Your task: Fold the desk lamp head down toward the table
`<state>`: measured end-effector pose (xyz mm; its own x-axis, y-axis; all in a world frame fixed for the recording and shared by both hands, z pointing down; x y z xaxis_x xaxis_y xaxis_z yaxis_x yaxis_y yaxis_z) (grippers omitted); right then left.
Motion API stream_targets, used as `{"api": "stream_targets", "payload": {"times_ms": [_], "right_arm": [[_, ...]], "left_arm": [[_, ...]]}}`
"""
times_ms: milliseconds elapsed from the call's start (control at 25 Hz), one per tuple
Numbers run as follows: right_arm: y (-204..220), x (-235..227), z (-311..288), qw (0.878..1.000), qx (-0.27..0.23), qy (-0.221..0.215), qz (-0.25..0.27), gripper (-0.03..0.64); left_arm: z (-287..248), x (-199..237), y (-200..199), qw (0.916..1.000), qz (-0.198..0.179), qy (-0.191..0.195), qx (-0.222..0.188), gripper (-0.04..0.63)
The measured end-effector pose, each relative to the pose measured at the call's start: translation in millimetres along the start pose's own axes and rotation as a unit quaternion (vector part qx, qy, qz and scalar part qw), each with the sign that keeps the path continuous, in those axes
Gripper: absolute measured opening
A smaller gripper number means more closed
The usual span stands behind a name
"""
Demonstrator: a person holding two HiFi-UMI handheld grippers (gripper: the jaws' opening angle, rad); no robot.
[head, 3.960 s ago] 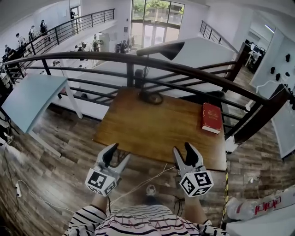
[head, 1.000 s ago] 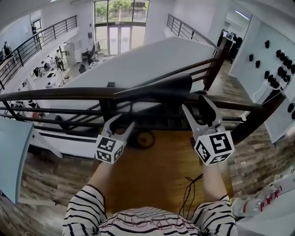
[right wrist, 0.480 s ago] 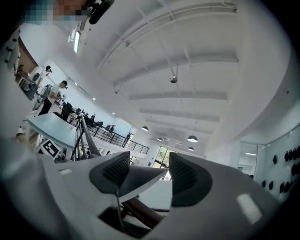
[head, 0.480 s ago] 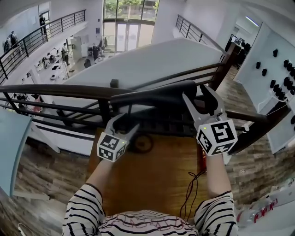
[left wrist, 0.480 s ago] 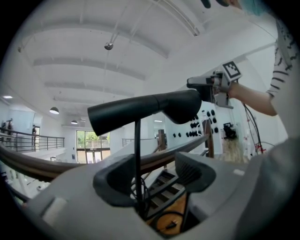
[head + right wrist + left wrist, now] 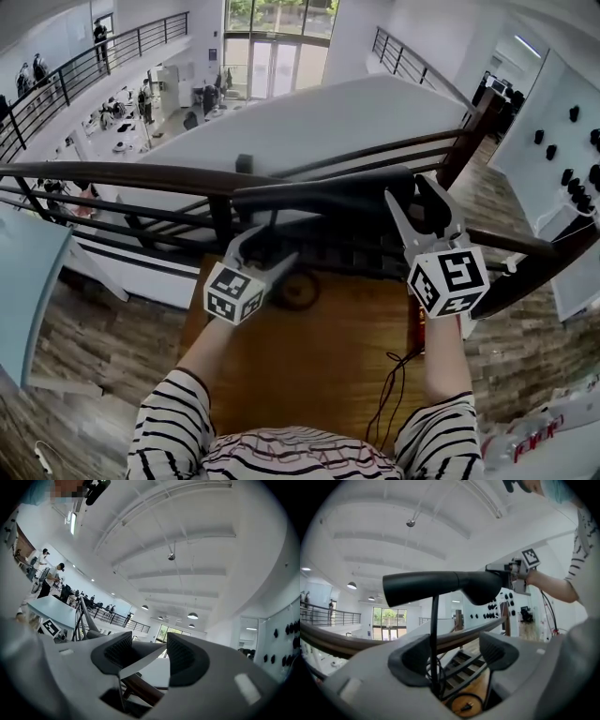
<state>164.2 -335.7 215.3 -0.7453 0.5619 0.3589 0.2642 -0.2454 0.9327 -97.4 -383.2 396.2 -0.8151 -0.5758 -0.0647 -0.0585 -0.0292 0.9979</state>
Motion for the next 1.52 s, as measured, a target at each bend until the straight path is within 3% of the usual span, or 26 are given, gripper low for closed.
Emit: {"api": "stream_targets", "payload": {"times_ms": [160,320,520,840,1200,1520], "right_arm": [[13,2,2,1.000,-0.012,0.007,-0.026,0.219],[31,3,6,0.998,-0.026,0.021,-0.058,0.218],[52,7,9,0.994,-0.033,0.035,-0.097,0.218],[88,11,16,0.985,-0.017,0.038,-0.165,0.221],[142,28,9,0.961,-0.022,0.028,-0.273,0.221],[187,56,-9,0.934,-0.014,0.003,-0.357,0.186]], "left_arm": [[2,1,1,0.9999,0.009,0.006,-0.002,0.336],[0,0,3,0.9997,-0.013,0.020,0.008,0.344],[2,4,5,0.9983,0.036,0.044,-0.010,0.370],[1,-2,5,0.9978,0.033,0.056,-0.010,0.414],[-1,-3,8,0.9967,0.039,0.068,-0.019,0.463],[-3,0,6,0.9964,0.038,0.073,-0.018,0.465]]}}
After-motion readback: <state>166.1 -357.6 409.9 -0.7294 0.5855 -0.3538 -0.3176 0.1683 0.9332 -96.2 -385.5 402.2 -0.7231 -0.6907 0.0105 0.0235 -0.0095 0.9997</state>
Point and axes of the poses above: the fingertips, and each gripper's own axes: z backward along the fingers, x to its left, y out of its underside, the point moved 9 cm from there along z, backward along the fingers, and after that the axes turned 12 degrees about -y, right-handed, at the moved point
